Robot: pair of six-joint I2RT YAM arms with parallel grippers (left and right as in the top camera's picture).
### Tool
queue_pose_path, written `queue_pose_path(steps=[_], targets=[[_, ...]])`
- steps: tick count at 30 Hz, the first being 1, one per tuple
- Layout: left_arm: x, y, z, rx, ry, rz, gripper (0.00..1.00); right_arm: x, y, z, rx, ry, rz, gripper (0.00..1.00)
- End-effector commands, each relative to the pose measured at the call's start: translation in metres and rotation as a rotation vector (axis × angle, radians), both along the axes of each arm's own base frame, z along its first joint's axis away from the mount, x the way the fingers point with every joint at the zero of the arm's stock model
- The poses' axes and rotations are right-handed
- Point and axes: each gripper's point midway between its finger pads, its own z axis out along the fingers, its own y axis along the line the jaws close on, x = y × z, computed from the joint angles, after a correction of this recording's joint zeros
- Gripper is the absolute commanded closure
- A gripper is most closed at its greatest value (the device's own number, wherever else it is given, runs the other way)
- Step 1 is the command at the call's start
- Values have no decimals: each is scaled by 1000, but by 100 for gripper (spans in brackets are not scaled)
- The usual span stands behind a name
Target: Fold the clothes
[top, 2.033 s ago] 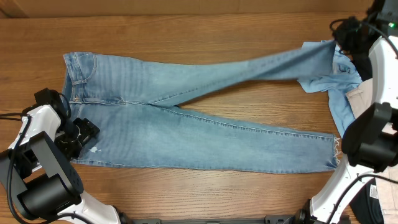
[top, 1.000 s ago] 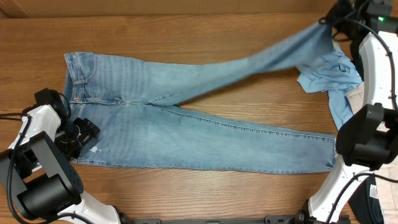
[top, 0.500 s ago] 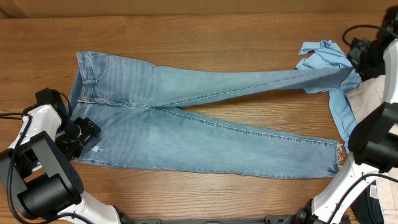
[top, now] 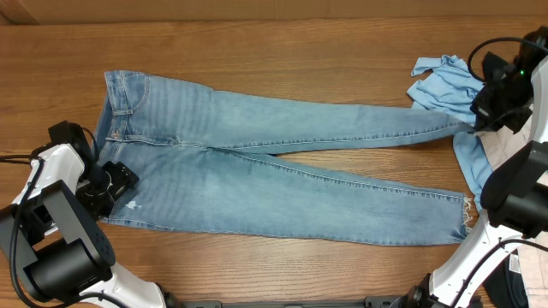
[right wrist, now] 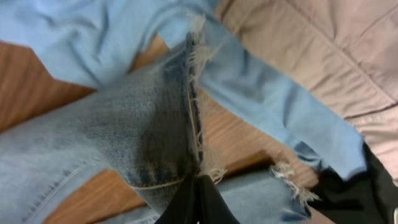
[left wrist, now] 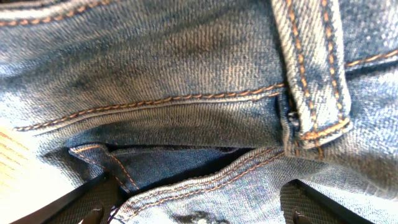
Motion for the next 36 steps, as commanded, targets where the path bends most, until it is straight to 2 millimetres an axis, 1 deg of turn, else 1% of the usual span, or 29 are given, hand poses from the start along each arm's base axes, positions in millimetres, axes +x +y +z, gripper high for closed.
queue_pose_path(steps=[1,3,4,7,10,12,14,16,17,18,19,22,26,28,30,33,34,36], targets=[[-1,6,-4,16,22,-6,13,-18,7,-13,24,72,21,96],[-1,6,-4,16,22,-6,13,-33,9,-25,24,140,16,96],[-1,6,-4,16,22,-6,13,-45,4,-35,-21,200,-22,96],[-1,6,-4,16,22,-6,13,-70,-12,-53,-146,306,-118,96],[-1,6,-4,17,21,-6,13,-86,-21,-69,-198,353,-176,96],[-1,6,-4,17,21,-6,13,-95,-31,-74,-247,376,-212,96],[-1,6,-4,16,21,-6,13,-102,-44,-74,-307,392,-264,96],[-1,6,-4,17,20,-6,13,-104,-53,-72,-345,386,-317,96],[0,6,-4,17,18,-5,13,-100,-58,-73,-339,358,-341,95],[0,6,-4,17,17,-5,13,-98,-59,-73,-328,347,-351,94],[0,6,-4,17,17,-5,13,-97,-57,-74,-306,336,-363,91],[0,6,-4,17,18,-5,13,-94,-56,-75,-292,328,-355,87],[0,6,-4,17,18,-5,13,-89,-51,-75,-276,312,-323,87],[0,6,-4,18,17,-5,13,-85,-49,-71,-283,294,-317,87],[0,6,-4,19,15,-5,13,-77,-47,-65,-271,249,-291,87],[1,6,-4,19,14,-5,13,-51,-37,-53,-180,107,-218,86],[1,6,-4,19,14,-5,13,-29,-24,-46,-85,-8,-137,72],[1,6,-4,19,14,-5,12,-19,-16,-43,-31,-69,-85,59]])
